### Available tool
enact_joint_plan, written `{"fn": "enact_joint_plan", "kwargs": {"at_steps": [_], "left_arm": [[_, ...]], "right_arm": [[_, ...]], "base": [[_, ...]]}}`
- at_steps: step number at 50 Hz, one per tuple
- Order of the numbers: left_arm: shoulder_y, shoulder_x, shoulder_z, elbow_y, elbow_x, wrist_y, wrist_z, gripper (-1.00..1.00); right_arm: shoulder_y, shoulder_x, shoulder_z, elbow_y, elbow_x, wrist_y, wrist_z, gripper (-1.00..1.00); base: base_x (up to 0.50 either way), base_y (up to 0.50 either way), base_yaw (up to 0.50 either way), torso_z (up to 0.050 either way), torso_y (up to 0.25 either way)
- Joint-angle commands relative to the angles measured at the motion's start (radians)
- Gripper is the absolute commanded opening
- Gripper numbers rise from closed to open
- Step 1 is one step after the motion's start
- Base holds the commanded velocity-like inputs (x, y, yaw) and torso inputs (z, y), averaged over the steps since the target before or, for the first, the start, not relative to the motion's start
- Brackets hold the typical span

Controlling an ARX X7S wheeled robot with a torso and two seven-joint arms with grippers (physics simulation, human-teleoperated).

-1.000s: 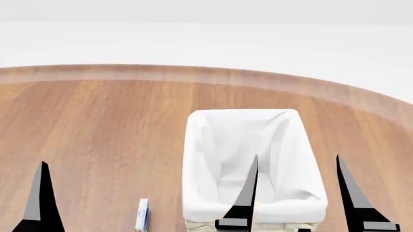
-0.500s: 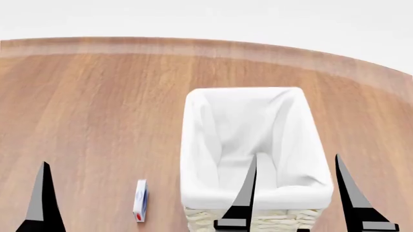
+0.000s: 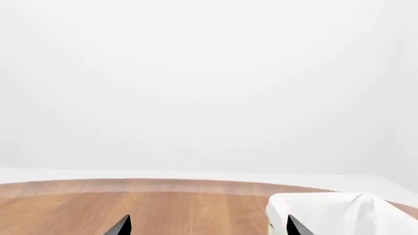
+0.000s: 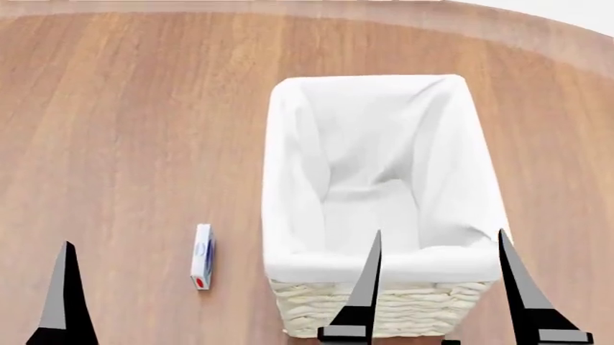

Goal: Pick up the ketchup, and put it in the basket.

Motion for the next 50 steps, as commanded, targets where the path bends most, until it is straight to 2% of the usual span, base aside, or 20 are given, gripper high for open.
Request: {"fn": "enact_joint_plan", "kwargs": {"at_steps": [1,10,13,20,22,24,30,39,50], "left_arm": [[-0.005,0.007,-0.024,-0.018,-0.036,0.006,-0.019,1.0],[-0.012,0.026,-0.128,-0.039,-0.122,0.005,-0.068,1.0],[0.016,0.041,-0.152,-0.087,-0.114,0.07,-0.066,1.0],[0.016,0.052,-0.255,-0.117,-0.125,0.075,-0.137,1.0],[0.016,0.051,-0.255,-0.117,-0.126,0.075,-0.138,1.0],[0.024,0.078,-0.364,-0.152,-0.144,0.08,-0.215,1.0],[0.043,0.102,-0.503,-0.18,-0.183,0.074,-0.31,1.0],[0.067,0.122,-0.65,-0.19,-0.197,0.045,-0.435,1.0],[0.101,0.152,-0.796,-0.191,-0.247,0.04,-0.531,1.0]], "right_arm": [[0.001,0.005,-0.003,0.0,0.004,0.0,0.007,1.0],[0.004,0.008,-0.006,0.0,0.008,0.001,0.011,1.0],[0.003,0.009,-0.008,0.003,0.008,-0.003,0.012,1.0],[0.001,0.012,-0.012,0.009,0.01,-0.009,0.015,1.0],[0.001,0.012,-0.012,0.009,0.01,-0.009,0.015,1.0],[0.003,0.013,-0.012,0.005,0.011,-0.004,0.017,1.0],[0.004,0.014,-0.019,0.01,0.009,-0.007,0.019,1.0],[0.003,0.017,-0.022,0.013,0.011,-0.012,0.024,1.0],[0.004,0.023,-0.016,0.007,0.017,-0.009,0.031,1.0]], "base": [[0.0,0.0,0.0,0.042,-0.176],[0.0,0.0,0.0,0.0,0.0],[0.0,0.0,0.0,0.0,0.0],[0.0,0.0,0.0,0.0,0.0],[0.0,0.0,0.0,0.0,0.0],[0.0,0.0,0.0,0.0,0.0],[0.0,0.0,0.0,0.0,0.0],[0.0,0.0,0.0,0.0,0.0],[0.0,0.0,0.0,0.0,0.0]]}}
